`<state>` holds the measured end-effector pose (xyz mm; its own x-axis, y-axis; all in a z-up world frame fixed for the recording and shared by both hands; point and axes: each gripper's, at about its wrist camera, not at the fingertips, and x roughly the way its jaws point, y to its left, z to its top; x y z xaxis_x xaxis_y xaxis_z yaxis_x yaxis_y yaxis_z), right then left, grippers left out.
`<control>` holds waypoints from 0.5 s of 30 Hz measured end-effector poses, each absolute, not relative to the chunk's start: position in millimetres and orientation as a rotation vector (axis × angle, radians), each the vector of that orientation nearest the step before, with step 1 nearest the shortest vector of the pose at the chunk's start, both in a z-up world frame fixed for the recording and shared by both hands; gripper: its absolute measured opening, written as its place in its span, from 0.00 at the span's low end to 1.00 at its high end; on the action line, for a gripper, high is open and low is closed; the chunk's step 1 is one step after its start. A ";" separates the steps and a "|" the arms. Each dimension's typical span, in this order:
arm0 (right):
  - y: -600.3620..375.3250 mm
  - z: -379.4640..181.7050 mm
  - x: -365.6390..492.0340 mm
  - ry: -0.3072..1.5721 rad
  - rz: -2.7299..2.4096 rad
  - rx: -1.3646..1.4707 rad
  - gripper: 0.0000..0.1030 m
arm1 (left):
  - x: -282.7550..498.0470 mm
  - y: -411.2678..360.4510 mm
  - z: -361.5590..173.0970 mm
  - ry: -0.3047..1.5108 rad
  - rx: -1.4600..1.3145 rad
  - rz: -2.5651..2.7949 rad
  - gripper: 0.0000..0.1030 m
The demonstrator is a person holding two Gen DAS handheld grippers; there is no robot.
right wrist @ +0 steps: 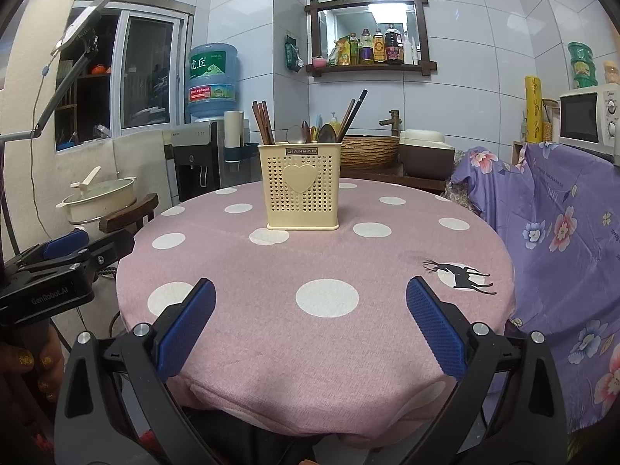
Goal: Organize utensils
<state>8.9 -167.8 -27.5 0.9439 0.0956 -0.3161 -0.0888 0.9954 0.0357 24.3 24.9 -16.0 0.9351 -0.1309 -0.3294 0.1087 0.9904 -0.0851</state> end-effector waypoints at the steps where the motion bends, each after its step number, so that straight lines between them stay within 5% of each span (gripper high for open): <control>1: -167.8 -27.4 9.4 0.324 0.094 0.021 0.94 | 24.5 25.0 -15.9 0.342 -0.065 -0.124 0.95; 15: -169.3 -30.4 9.8 0.331 0.095 0.021 0.94 | 24.0 27.4 -16.1 0.344 -0.072 -0.138 0.95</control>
<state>9.8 -169.3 -30.4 0.9414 0.0967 -0.3232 -0.0900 0.9953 0.0357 24.0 27.4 -16.1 0.9322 -0.1470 -0.3307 0.1224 0.9880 -0.0939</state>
